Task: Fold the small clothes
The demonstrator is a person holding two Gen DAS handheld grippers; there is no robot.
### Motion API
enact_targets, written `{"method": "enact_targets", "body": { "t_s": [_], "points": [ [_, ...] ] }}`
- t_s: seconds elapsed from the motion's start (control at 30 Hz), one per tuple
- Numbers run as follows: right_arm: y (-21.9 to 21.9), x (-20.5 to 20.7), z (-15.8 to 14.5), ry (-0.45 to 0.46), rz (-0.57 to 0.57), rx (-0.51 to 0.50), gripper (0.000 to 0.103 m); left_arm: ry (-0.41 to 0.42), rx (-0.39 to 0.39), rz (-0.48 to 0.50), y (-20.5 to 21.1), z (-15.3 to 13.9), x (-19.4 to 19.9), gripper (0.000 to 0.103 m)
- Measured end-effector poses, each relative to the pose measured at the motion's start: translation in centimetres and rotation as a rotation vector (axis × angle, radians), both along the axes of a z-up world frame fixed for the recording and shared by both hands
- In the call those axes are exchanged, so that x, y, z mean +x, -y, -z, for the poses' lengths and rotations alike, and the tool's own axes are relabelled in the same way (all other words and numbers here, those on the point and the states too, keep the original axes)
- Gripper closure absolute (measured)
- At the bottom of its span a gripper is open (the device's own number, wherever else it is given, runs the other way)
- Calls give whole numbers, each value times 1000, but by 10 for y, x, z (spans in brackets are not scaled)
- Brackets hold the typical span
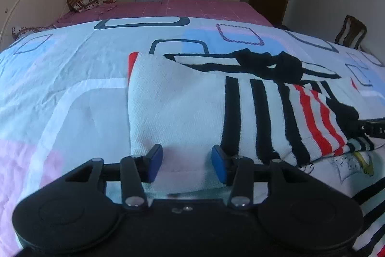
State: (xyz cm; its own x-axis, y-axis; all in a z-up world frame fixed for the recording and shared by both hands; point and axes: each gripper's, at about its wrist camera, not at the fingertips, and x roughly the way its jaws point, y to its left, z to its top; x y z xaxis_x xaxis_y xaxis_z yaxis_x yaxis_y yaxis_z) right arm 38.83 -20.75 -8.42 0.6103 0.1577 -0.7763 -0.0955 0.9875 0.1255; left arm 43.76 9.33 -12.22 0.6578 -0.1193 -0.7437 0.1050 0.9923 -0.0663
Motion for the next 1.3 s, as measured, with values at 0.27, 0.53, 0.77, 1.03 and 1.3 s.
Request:
{"method": "enact_targets", "body": {
  "t_s": [0.27,0.53,0.77,1.03,1.3],
  "points": [
    [7,11,-10,29,26,56,87,27,-17,13,2,-12,12,54],
    [-46,63,-11,70,-144,145,87,72,8,59,21,-16,90,38],
    [-59,109,15,39,-41,23,87,13,-80,-47,-32,14,118,34],
    [-38,101,-4,78,-58,99,57,130,-109,-30,-5,-17,84,24],
    [-52,84,11,53,-211,80,43,52,-66,77,44,9,75,30]
  ]
}}
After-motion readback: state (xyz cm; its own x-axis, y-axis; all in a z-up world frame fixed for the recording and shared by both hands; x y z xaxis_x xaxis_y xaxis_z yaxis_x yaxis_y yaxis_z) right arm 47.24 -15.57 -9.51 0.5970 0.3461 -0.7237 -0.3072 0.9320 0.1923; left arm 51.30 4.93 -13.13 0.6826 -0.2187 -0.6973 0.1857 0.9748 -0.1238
